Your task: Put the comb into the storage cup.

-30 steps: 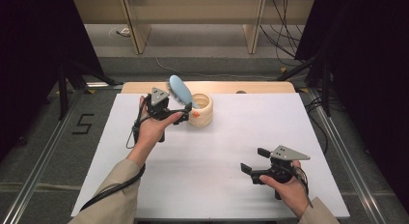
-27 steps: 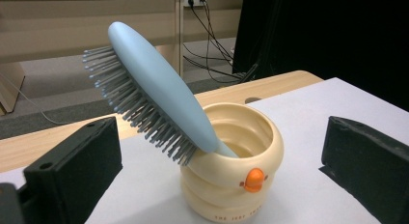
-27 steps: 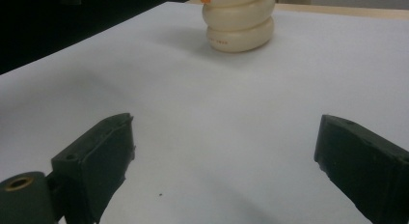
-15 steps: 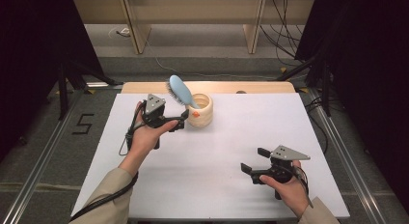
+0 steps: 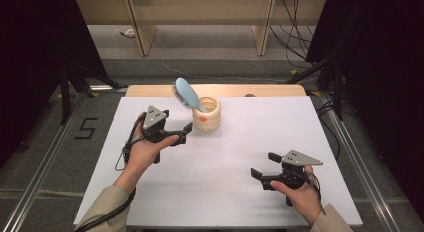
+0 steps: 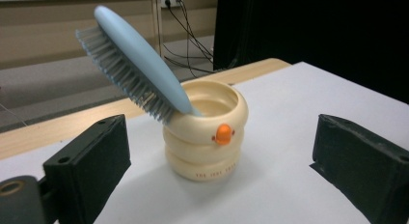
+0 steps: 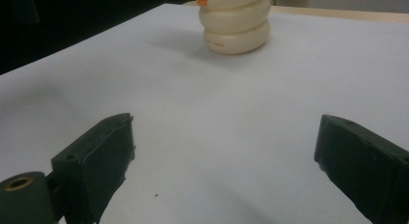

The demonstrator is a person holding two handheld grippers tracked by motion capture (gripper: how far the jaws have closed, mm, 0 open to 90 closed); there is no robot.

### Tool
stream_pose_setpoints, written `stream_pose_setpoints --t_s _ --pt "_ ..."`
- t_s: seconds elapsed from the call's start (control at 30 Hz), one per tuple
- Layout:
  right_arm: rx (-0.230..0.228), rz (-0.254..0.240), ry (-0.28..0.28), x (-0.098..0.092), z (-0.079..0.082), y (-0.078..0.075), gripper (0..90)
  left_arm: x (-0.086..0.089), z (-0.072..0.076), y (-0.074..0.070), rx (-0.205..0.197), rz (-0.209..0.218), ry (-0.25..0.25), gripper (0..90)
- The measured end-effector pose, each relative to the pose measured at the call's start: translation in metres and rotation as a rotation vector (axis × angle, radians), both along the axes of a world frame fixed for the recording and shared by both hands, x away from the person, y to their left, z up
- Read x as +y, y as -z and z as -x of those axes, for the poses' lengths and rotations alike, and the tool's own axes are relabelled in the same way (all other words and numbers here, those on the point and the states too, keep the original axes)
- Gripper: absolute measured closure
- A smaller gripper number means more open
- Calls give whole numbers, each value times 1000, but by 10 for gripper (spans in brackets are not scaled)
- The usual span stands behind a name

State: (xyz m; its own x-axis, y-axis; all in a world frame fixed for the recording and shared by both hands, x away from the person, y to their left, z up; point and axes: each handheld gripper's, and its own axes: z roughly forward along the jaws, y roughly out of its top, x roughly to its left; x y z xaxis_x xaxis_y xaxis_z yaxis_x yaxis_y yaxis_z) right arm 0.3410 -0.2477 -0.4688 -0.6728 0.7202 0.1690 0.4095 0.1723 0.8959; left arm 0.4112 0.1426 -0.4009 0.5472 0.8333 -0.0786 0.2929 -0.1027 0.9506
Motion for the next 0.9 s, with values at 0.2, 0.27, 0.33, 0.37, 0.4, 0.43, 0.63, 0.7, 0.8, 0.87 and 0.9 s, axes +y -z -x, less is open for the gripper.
stream_pose_setpoints --t_s 0.2,0.27,0.33,0.37,0.4,0.43,0.63,0.7,0.8,0.87,0.9 --pt "-2 -1 -1 -1 0 -1 78 2 9 9 22 -17 28 55" --pt "-2 0 0 -1 0 -1 78 3 12 11 21 -27 38 55" --pt "-3 3 -2 -2 0 -1 78 5 16 13 17 -44 52 56" --pt "-7 4 -5 -3 -1 -1 78 5 17 14 16 -49 58 56" --pt "-6 4 -5 -3 0 -2 78 6 19 15 16 -54 64 56" --pt "-7 8 -6 -4 0 -2 78 7 21 16 14 -66 79 56" --pt "-6 10 -4 -9 0 -3 78 12 29 24 22 -101 114 58" --pt "-7 9 -2 -10 0 -3 78 13 30 26 19 -115 120 63" --pt "-9 8 1 -13 0 -3 78 17 32 29 15 -131 135 71" --pt "-11 7 7 -15 0 -3 78 19 33 32 15 -131 143 74" --pt "-10 7 9 -16 0 -3 78 21 33 33 16 -127 146 78"
